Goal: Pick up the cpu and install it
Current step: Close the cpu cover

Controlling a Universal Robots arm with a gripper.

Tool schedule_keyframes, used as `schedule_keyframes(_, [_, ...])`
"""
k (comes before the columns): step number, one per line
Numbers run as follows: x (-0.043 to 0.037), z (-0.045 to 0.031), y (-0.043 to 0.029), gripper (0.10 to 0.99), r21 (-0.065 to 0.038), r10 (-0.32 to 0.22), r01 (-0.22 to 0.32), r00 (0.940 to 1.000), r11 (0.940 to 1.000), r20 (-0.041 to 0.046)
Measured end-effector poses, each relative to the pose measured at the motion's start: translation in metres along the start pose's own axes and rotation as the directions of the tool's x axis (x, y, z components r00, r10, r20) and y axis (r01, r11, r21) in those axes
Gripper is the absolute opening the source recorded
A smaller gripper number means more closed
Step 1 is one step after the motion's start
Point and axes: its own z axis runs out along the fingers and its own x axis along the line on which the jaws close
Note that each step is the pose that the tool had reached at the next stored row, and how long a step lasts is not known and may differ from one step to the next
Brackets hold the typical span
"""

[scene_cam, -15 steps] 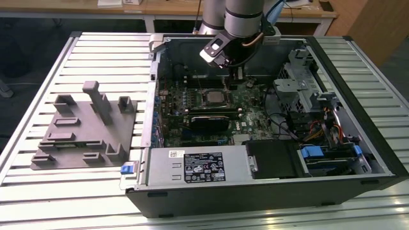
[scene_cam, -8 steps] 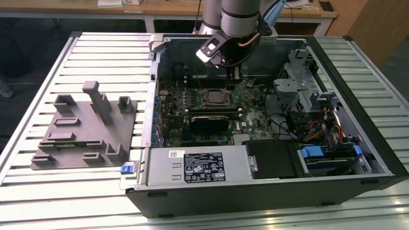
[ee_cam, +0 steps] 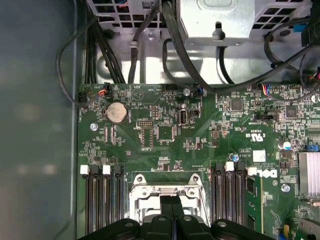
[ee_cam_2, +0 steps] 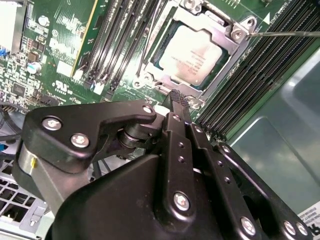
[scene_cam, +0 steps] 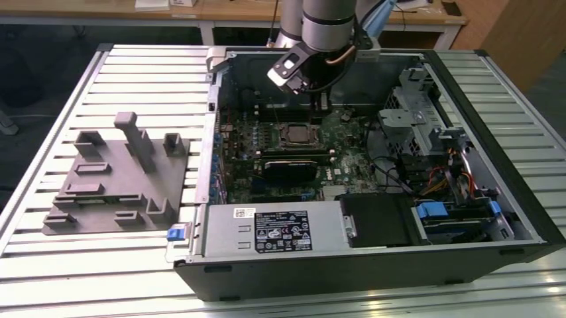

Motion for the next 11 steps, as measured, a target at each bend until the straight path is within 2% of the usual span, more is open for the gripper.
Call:
schedule_keyframes(5, [-0.0001, -0.0002, -0.0036, 0.106, 0.000, 0.003, -0.003, 1.0000, 1.0000, 0.0002])
schedule_keyframes(11, [-0.0001, -0.0002, -0.0036, 0.106, 0.000, -0.003, 0.003, 1.0000, 1.0000, 0.0000])
